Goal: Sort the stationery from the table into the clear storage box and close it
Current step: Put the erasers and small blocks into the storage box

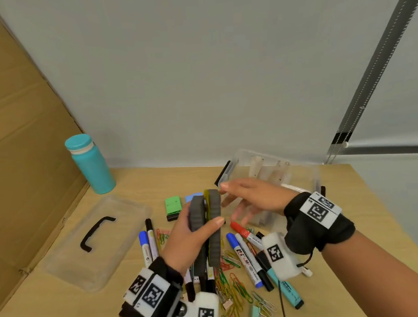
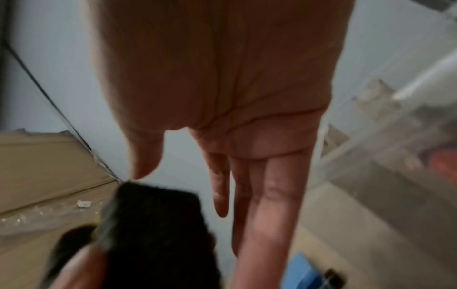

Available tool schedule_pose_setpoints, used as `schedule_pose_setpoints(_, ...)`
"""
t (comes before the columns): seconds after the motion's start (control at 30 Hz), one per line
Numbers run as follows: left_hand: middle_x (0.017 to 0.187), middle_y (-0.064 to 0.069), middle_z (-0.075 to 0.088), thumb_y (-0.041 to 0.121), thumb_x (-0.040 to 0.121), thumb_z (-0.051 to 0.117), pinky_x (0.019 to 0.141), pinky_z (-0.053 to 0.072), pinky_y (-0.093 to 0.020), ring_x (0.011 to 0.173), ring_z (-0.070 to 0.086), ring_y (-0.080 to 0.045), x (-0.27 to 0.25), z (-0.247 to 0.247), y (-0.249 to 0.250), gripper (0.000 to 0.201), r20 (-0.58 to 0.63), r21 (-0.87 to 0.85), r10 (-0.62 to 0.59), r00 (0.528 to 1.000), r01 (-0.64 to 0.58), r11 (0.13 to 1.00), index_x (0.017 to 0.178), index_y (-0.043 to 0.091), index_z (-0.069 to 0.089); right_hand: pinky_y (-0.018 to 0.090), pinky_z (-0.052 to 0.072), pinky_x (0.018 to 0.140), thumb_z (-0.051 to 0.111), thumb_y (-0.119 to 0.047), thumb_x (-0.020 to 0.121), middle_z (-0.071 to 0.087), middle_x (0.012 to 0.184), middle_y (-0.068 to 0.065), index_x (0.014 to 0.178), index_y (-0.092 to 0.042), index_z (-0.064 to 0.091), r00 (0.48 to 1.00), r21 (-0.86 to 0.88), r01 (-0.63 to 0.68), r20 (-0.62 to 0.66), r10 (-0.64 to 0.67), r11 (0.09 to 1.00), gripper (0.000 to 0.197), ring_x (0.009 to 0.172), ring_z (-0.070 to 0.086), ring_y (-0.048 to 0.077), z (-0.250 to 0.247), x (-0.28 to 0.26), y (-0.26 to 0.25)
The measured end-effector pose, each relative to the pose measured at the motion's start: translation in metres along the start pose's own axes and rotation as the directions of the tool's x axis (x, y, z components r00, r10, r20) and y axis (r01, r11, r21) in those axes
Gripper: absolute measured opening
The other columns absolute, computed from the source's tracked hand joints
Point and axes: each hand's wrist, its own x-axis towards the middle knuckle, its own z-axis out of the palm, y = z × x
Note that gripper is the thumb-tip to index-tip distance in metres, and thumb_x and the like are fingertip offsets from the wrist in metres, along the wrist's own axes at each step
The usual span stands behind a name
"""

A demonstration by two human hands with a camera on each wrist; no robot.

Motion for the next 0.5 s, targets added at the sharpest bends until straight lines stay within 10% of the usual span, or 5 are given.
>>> schedule_pose_setpoints(0.17,0.109,0.007,0.065,0.016,0.074,0.077,0.073,0.051,-0.012,0.092,0.064,0.005,0.006,0.014,0.013,0.057,0.056,0.107,0.123,0.991,-0.128,0.986,0.123,0.025,0.050,0.046,0.056,0.088,0.062,-0.050,0.078,0.057,0.130,0.008,0.135,-0.026,0.043,0.969,0.278,-0.111,0.242,0.042,0.954,0.065,0.109,0.064,0.036,-0.003,-0.001,0.002)
schedule_pose_setpoints(0.27,0.114,0.003,0.066,0.033,0.065,0.085,0.083,0.055,-0.024,0.102,0.064,-0.008,0.011,0.007,0.010,0.064,0.050,0.074,0.140,0.989,-0.143,0.987,0.121,0.025,0.054,0.037,0.056,0.086,0.068,-0.023,0.083,0.063,0.125,0.014,0.135,-0.013,0.044,0.972,0.288,-0.113,0.232,0.045,0.951,0.058,0.110,0.063,0.035,-0.027,-0.011,0.003)
schedule_pose_setpoints(0.37,0.108,0.000,0.067,0.052,0.065,0.076,0.084,0.051,-0.029,0.101,0.063,-0.015,0.013,-0.002,0.007,0.052,-0.032,0.017,0.115,0.993,-0.115,0.993,0.110,0.032,0.058,0.041,0.057,0.085,0.057,-0.009,0.092,0.064,0.117,0.010,0.129,-0.012,0.046,0.993,-0.113,-0.008,-0.120,-0.006,0.994,0.039,0.099,0.068,0.029,-0.052,-0.023,-0.009)
schedule_pose_setpoints(0.5,0.103,-0.007,0.065,0.051,0.071,0.061,0.089,0.051,-0.044,0.091,0.064,-0.018,0.011,-0.012,0.000,0.041,-0.114,-0.077,0.034,0.993,-0.043,0.996,0.106,0.030,0.059,0.038,0.051,0.081,0.049,-0.009,0.088,0.058,0.110,0.006,0.123,-0.019,0.048,0.786,-0.516,-0.041,-0.545,-0.292,0.855,0.037,0.095,0.059,0.027,-0.081,-0.034,-0.026)
